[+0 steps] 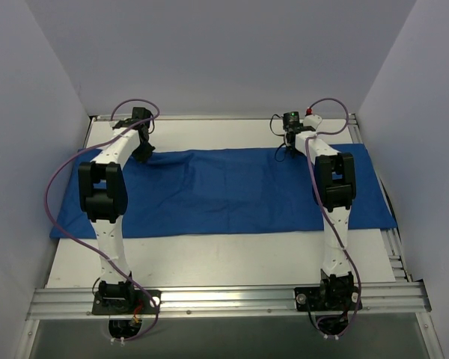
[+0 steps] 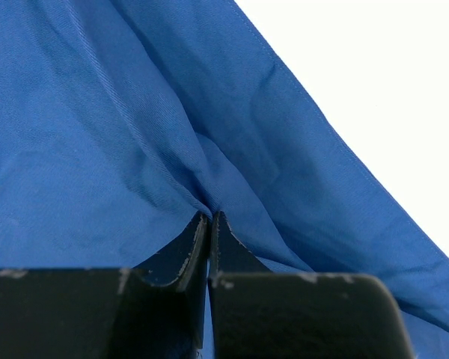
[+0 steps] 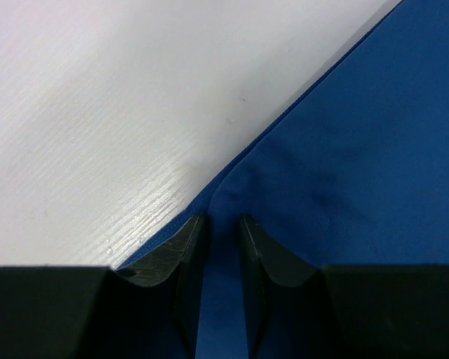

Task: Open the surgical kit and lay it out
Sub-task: Open the surgical kit at the center of the board.

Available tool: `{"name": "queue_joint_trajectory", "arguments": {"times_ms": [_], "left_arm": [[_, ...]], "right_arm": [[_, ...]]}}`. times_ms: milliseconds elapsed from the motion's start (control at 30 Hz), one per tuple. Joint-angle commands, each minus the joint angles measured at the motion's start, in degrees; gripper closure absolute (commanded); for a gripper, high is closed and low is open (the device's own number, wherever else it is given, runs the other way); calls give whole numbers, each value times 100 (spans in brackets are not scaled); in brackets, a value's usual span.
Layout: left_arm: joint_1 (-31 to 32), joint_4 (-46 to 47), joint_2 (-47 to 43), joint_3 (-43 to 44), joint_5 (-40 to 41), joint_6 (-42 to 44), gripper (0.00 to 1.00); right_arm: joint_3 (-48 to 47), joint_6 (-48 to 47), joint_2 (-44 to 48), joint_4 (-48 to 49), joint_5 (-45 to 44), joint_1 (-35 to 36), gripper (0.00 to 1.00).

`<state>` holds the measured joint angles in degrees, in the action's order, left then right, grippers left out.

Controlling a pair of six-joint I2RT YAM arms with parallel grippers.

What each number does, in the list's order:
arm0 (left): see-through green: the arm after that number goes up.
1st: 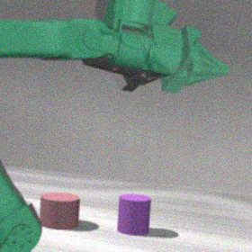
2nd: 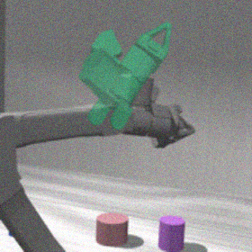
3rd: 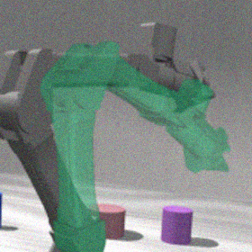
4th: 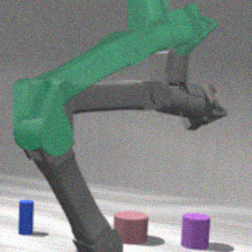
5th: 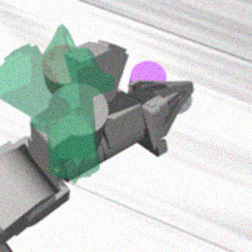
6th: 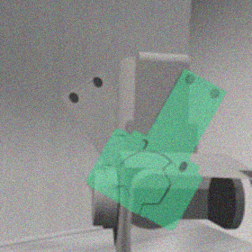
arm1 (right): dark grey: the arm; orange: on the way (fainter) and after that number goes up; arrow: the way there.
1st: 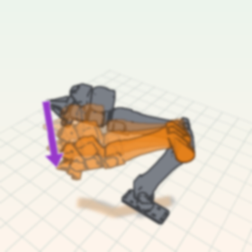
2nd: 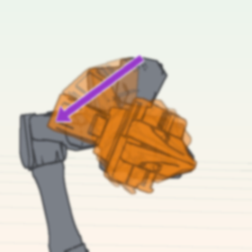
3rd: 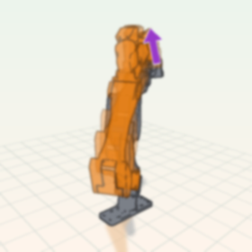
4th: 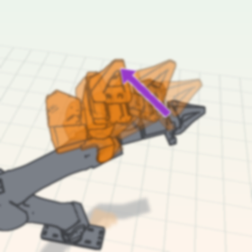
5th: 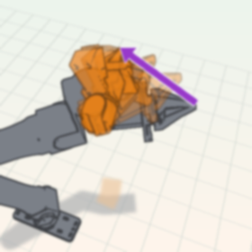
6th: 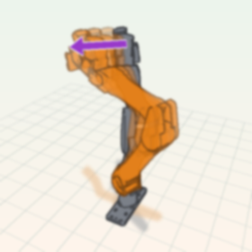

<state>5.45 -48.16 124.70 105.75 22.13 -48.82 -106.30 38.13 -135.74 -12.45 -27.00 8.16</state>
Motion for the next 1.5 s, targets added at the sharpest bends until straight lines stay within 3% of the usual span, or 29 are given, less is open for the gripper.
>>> {"name": "queue_joint_trajectory", "arguments": {"times_ms": [0,367,867,1067,1300,1467], "left_arm": [[-123,9,-227,33,274,127,97],[-132,0,-210,15,309,127,97],[-185,88,-175,-117,239,39,97],[-185,105,-131,-125,248,65,97],[-185,123,-104,-125,239,92,97],[-185,140,-60,-152,230,92,97]], "right_arm": [[-40,45,373,-469,-200,-60,81],[496,353,865,-513,-279,-104,100],[1867,889,1279,408,450,-491,100],[1999,845,1226,1085,749,-561,88],[1955,986,1068,1122,820,-667,73],[1894,1003,927,999,793,-702,71]]}}
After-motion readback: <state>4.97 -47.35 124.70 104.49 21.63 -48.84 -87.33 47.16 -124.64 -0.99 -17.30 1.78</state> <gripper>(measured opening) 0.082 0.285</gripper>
